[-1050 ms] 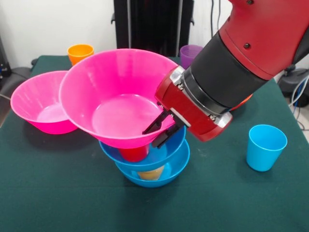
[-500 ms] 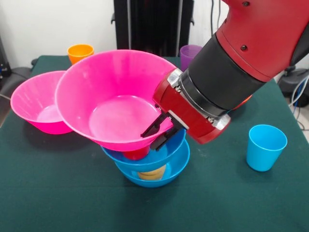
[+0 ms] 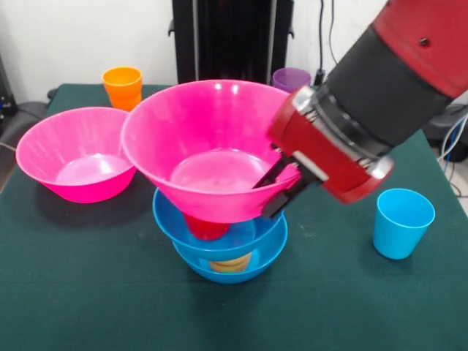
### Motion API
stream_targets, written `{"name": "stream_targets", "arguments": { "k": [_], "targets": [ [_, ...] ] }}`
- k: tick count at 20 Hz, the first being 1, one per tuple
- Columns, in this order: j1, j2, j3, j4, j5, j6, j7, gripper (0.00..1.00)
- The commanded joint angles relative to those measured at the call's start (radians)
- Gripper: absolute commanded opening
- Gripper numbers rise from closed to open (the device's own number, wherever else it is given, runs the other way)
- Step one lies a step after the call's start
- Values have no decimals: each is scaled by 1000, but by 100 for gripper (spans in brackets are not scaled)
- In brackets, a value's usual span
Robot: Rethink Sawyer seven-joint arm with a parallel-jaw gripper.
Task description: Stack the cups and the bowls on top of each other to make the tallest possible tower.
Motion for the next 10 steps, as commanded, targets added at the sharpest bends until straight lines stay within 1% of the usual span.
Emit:
{"name": "stream_targets", "arguments": {
  "k": [1, 10],
  "targets": [
    [24, -51, 71, 116, 27, 105, -84, 0],
    [7, -60, 58, 91, 26, 134, -139, 0]
  ]
}}
